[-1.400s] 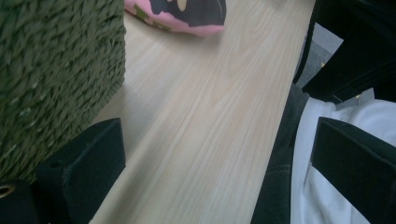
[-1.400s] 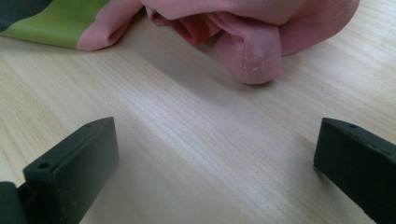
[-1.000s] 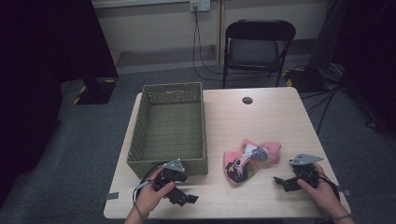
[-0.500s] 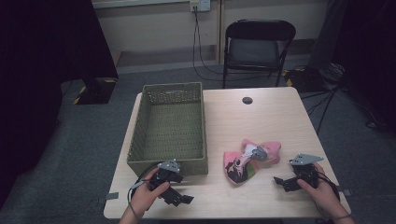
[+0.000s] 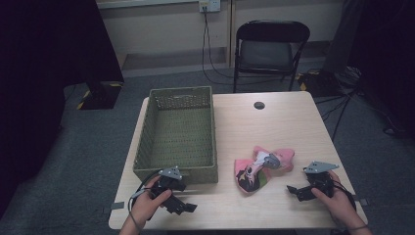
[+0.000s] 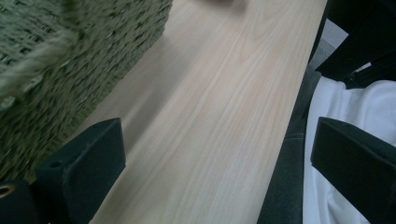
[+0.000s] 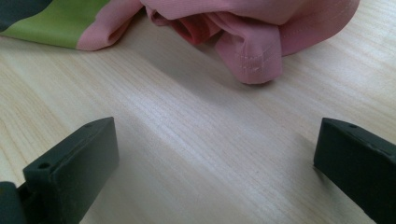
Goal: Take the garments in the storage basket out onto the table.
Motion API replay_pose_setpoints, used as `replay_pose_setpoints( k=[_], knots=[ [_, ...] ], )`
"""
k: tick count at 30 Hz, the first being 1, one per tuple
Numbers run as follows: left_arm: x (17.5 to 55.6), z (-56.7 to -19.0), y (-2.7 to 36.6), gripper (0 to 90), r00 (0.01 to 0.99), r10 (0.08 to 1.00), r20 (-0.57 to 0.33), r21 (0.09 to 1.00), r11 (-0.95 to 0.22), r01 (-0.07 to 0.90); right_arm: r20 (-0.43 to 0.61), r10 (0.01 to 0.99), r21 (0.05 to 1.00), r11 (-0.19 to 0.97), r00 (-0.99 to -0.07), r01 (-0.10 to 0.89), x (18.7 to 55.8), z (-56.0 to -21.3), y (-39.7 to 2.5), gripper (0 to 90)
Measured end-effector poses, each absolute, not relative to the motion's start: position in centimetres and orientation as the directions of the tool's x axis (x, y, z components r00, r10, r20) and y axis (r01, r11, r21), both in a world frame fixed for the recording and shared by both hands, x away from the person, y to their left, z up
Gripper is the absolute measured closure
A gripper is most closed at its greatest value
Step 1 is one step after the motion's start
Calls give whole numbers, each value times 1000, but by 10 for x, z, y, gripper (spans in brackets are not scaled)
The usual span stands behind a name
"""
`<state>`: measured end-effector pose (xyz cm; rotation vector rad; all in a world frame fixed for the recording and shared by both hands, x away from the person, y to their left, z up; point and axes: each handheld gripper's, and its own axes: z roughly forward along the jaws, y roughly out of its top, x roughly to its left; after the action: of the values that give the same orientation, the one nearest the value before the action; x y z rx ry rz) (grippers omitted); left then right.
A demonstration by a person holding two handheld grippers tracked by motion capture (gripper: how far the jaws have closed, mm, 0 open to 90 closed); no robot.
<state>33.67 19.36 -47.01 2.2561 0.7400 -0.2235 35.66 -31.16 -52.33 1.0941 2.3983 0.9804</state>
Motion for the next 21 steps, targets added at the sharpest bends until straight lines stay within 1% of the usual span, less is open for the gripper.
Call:
replay_pose_setpoints(
  k=[21],
  knots=[
    [338, -479, 211, 27, 807, 467, -362, 578, -567, 587, -12, 758, 704, 469, -652, 533, 357, -523, -312, 0]
  ],
)
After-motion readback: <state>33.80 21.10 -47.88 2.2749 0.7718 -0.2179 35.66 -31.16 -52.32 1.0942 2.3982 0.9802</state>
